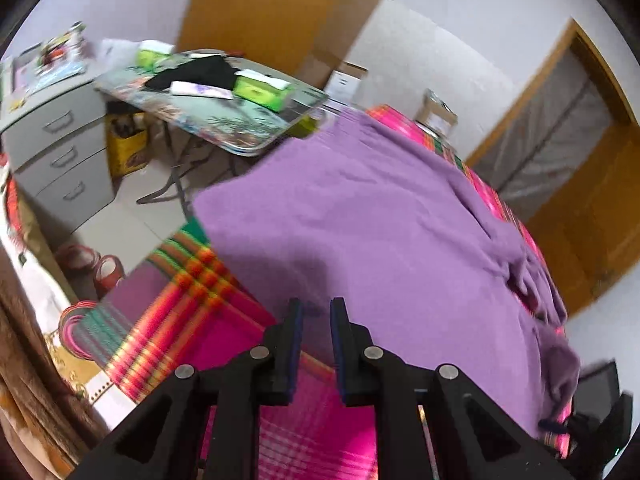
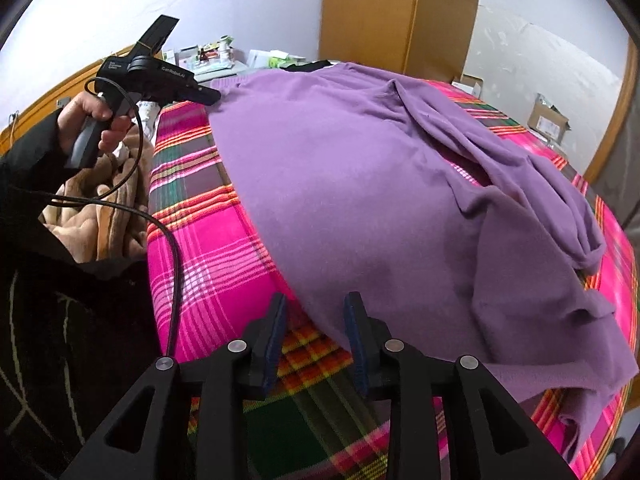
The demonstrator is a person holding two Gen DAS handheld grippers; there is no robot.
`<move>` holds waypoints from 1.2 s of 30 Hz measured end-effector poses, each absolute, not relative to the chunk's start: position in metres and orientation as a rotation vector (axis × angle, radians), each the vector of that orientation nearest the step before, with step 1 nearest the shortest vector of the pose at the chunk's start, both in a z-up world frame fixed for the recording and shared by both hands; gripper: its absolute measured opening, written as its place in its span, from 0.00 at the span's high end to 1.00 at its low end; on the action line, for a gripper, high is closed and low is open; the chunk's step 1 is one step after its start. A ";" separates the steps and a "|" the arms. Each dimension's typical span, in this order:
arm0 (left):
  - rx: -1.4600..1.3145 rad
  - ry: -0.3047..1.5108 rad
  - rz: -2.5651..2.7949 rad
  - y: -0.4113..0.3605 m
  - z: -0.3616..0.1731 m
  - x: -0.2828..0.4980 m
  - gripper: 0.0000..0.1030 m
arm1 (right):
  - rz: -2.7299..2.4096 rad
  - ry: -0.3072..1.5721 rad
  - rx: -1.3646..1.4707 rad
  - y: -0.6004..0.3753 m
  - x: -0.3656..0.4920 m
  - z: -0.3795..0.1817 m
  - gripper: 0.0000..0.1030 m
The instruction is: Fold clothes
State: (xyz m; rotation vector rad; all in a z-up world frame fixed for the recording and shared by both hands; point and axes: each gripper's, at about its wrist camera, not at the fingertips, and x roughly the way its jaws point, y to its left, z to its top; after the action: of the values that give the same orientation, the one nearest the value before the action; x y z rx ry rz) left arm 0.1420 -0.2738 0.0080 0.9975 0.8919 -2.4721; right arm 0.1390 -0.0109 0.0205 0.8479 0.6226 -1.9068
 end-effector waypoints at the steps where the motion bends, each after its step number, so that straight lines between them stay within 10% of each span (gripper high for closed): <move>1: 0.963 0.899 -2.439 -0.279 0.010 0.145 0.86 | -1.908 0.625 0.846 -0.011 0.139 0.021 0.70; 10: 0.890 0.925 -2.353 -0.307 0.006 0.145 0.81 | -1.907 0.608 0.835 -0.012 0.139 0.020 0.70; 16: 0.870 0.851 -2.354 -0.302 0.004 0.133 0.92 | -1.947 0.601 0.850 -0.013 0.136 0.021 0.95; 36: 0.853 0.841 -2.388 -0.311 0.010 0.158 0.98 | -1.910 0.613 0.855 -0.015 0.159 0.027 0.97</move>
State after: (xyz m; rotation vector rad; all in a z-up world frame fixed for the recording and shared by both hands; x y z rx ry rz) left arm 0.1578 -0.3113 0.0105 0.8527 0.8407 -2.3882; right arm 0.1589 -0.0148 0.0269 0.8549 0.6127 -1.9100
